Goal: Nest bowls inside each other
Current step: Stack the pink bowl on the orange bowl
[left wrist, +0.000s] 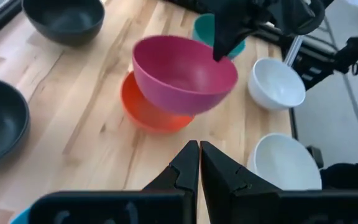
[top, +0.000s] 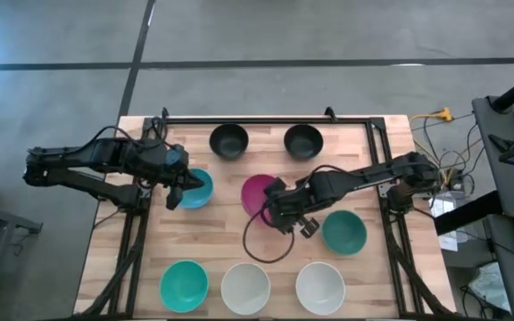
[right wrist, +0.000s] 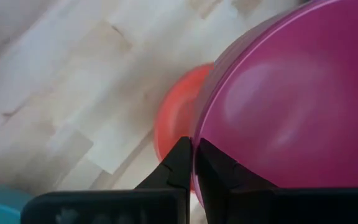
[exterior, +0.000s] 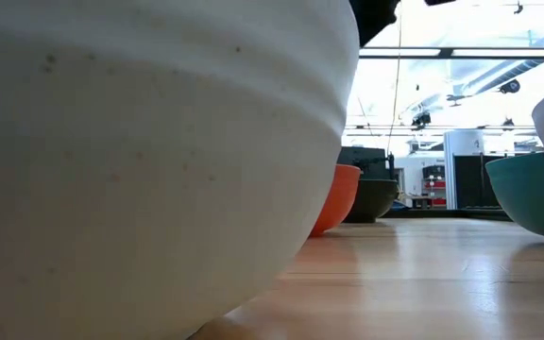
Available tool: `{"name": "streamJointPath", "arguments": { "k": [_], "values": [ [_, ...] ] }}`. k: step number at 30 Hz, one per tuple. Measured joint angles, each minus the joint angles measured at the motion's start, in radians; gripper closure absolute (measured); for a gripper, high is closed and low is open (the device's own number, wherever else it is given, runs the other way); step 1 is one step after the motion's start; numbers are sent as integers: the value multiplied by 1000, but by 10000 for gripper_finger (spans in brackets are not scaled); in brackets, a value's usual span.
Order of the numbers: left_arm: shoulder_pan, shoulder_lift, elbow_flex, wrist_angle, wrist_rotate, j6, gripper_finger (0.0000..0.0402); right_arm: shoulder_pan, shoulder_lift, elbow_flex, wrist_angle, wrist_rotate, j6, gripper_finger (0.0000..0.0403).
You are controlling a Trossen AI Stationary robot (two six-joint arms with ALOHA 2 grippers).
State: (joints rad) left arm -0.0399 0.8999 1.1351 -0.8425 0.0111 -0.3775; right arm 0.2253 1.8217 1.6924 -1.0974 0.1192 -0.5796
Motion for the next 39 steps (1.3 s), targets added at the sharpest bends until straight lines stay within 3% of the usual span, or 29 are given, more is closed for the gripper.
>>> {"name": "streamJointPath", "arguments": {
  "k": [11, 21, 39],
  "values": [
    [0, 2, -56, -5, 1, 21, 402, -1, 80, 7, -42, 13, 139, 390],
    [0, 2, -56, -5, 3, 18, 402, 0, 104, -8, -49, -51, 113, 390],
    [0, -2, -56, -4, 12, 14, 402, 2, 193, -11, -49, -34, 123, 390]
  ]
}}
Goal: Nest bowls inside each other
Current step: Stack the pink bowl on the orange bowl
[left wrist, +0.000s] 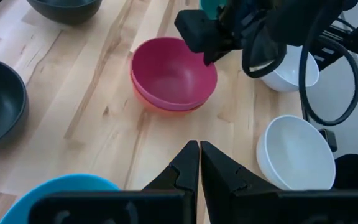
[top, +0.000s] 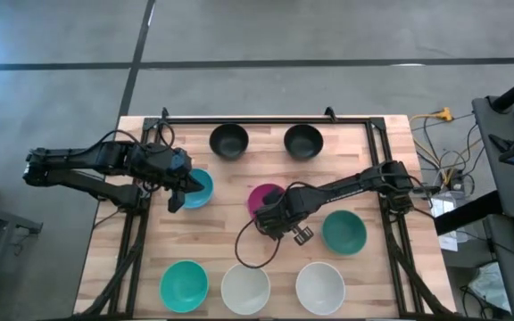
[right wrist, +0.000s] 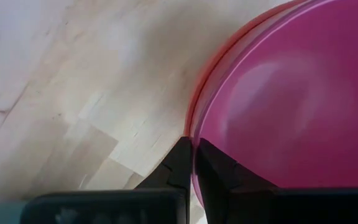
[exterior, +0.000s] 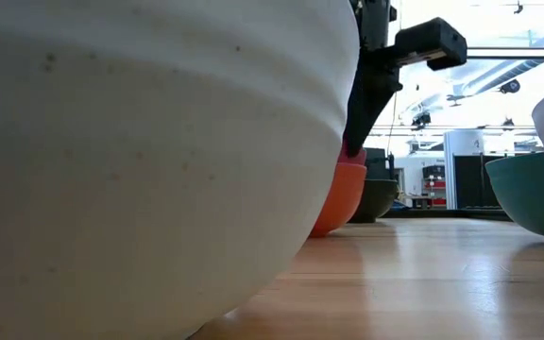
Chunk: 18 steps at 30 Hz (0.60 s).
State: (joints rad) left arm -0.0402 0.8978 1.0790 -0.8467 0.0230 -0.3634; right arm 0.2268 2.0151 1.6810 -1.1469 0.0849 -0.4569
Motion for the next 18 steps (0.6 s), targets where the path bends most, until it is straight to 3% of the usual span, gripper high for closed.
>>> {"name": "streamJointPath", "arguments": {
  "k": [5, 18],
  "values": [
    [0, -1, 0, 0, 1, 0, 402, 0, 1, 0, -3, 72, 12, 390],
    [0, -2, 0, 0, 1, 1, 402, 0, -7, 0, -36, 75, -8, 390]
  ]
}}
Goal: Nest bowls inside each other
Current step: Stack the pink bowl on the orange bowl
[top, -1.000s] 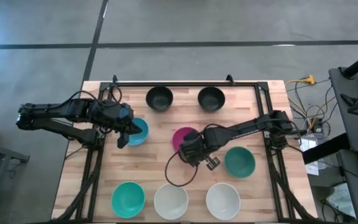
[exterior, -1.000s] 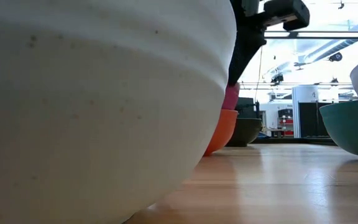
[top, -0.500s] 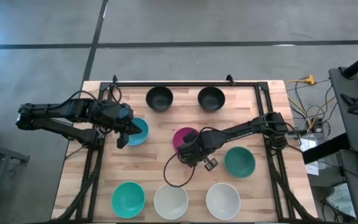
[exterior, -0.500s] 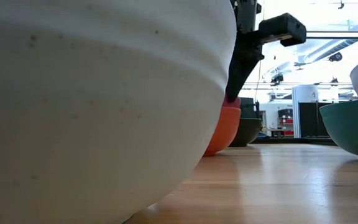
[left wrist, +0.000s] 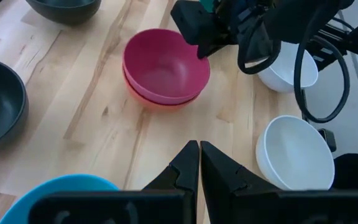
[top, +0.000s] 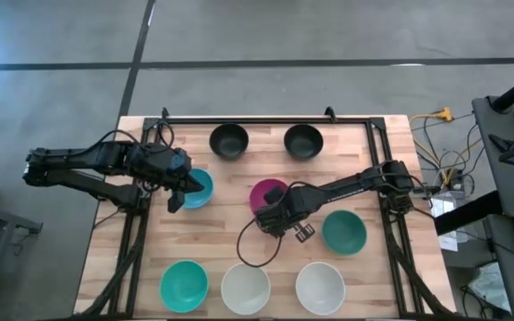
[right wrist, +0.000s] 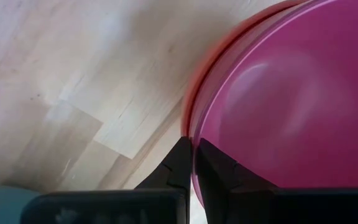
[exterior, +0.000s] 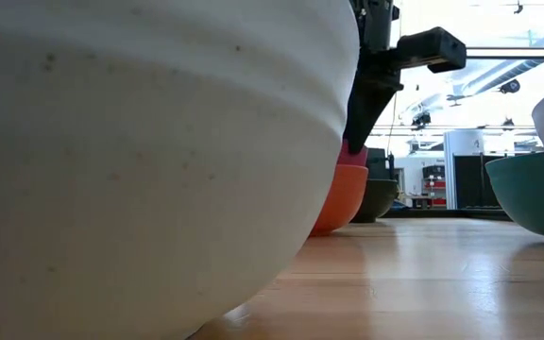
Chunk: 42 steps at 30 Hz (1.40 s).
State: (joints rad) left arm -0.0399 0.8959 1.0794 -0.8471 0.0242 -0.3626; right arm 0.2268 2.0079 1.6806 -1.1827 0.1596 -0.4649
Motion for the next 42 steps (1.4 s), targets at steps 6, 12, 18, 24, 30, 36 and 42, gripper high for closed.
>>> {"name": "streamJointPath", "arguments": {
  "k": [6, 12, 18, 24, 30, 36, 42],
  "values": [
    [0, 0, 0, 0, 0, 0, 402, 0, 1, 0, -2, 0, -28, 390],
    [1, 0, 0, 0, 0, 0, 402, 0, 1, 0, 5, 0, -19, 390],
    [0, 0, 0, 0, 0, 0, 402, -1, 1, 0, 5, -5, 25, 390],
    [0, 0, 0, 0, 0, 0, 402, -6, 2, 0, 6, -75, 57, 386],
    [0, 0, 0, 0, 0, 0, 402, -7, 1, 5, 4, -80, 105, 351],
    [0, 0, 0, 0, -1, 3, 402, -8, -1, 50, -15, -79, 117, 327],
    [0, 0, 0, 0, -1, 3, 402, -10, -5, 103, -18, -62, 150, 327]
  ]
}}
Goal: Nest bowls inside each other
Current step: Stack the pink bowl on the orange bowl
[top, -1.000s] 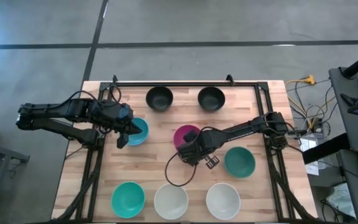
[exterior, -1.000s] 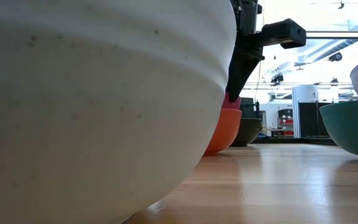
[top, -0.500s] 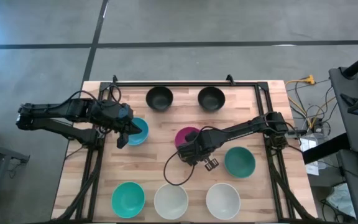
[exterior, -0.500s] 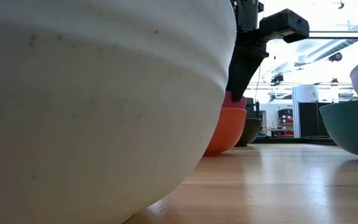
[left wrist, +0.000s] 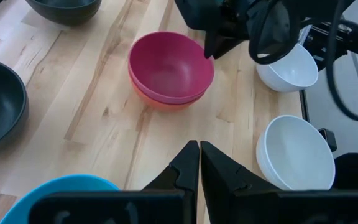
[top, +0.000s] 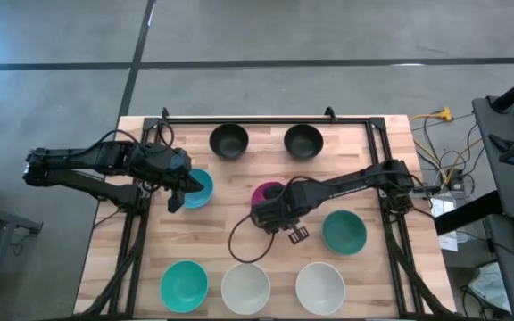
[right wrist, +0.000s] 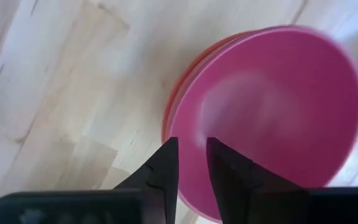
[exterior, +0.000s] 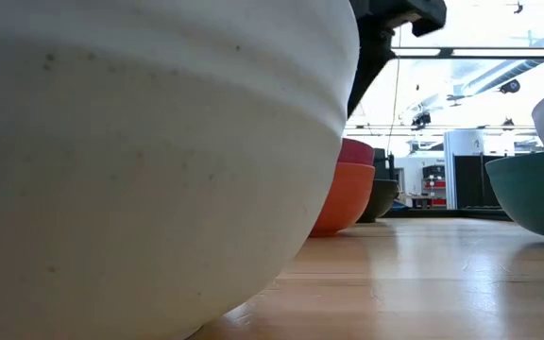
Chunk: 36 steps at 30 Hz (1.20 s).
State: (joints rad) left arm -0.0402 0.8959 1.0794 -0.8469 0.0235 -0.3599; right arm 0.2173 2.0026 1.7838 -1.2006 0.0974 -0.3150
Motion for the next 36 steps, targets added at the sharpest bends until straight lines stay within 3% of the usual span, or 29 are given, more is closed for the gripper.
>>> {"name": "streamJointPath", "arguments": {
  "k": [7, 14, 36],
  "values": [
    [0, 0, 0, 0, 0, 0, 402, 0, 8, 9, 35, -74, 2, 358],
    [0, 0, 0, 0, 0, -27, 402, -6, 10, -12, 66, -77, 6, 390],
    [0, 0, 0, 0, 6, -26, 402, -17, 11, -34, 92, -74, 50, 394]
  ]
}}
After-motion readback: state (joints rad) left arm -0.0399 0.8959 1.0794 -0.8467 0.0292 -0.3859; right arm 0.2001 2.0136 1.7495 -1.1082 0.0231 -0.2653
